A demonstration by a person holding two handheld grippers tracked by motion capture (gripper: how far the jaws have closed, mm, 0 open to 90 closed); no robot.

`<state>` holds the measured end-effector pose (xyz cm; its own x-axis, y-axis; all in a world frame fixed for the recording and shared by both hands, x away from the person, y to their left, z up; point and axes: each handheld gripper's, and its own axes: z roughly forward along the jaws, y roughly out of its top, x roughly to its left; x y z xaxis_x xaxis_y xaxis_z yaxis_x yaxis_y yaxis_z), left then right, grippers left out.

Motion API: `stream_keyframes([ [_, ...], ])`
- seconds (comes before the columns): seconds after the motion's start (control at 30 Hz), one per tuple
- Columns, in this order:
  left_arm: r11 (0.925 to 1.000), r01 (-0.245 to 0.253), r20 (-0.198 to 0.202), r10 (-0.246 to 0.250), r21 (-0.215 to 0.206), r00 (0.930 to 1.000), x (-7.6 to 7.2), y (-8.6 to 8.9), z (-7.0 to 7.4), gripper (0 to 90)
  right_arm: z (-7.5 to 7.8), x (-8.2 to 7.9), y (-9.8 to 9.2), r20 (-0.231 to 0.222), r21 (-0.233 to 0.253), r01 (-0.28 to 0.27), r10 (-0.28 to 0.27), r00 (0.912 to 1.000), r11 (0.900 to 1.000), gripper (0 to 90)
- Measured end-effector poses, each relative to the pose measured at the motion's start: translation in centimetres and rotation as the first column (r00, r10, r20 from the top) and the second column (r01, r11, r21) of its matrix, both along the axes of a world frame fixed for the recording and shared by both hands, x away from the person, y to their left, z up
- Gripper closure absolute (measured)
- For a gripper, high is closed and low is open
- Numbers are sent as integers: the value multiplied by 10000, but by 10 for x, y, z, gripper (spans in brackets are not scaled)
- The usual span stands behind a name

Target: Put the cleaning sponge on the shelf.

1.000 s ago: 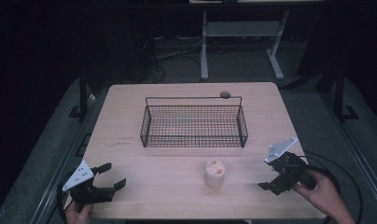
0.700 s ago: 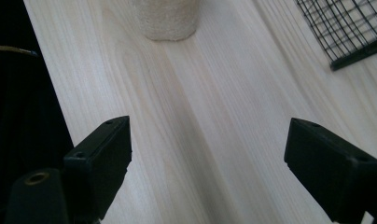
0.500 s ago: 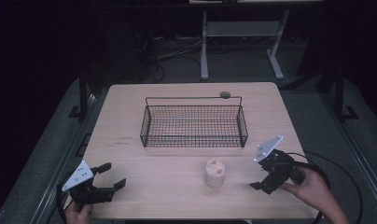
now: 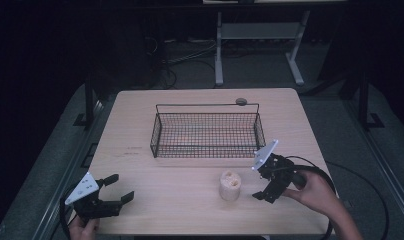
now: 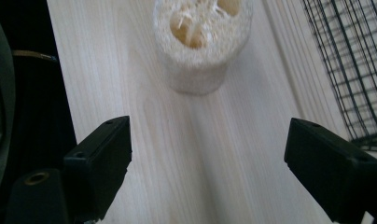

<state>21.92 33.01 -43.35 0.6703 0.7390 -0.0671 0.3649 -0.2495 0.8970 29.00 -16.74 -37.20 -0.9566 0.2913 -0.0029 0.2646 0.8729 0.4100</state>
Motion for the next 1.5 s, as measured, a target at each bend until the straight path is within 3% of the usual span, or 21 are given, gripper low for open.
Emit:
stream_keyframes([
  [0.8,10000,-24,66,25,-80,10000,-1,2,1,141,-1,23,56,-531,-410,-906,884,9947,9950,147],
  [1.23,9999,-52,55,53,-114,10000,-1,4,1,141,-10,30,68,-838,-634,-1056,1002,9914,9924,159],
  [1.5,9999,-48,67,49,-128,10000,-1,4,1,141,-16,34,72,-976,-809,-1096,1016,9900,9907,232],
])
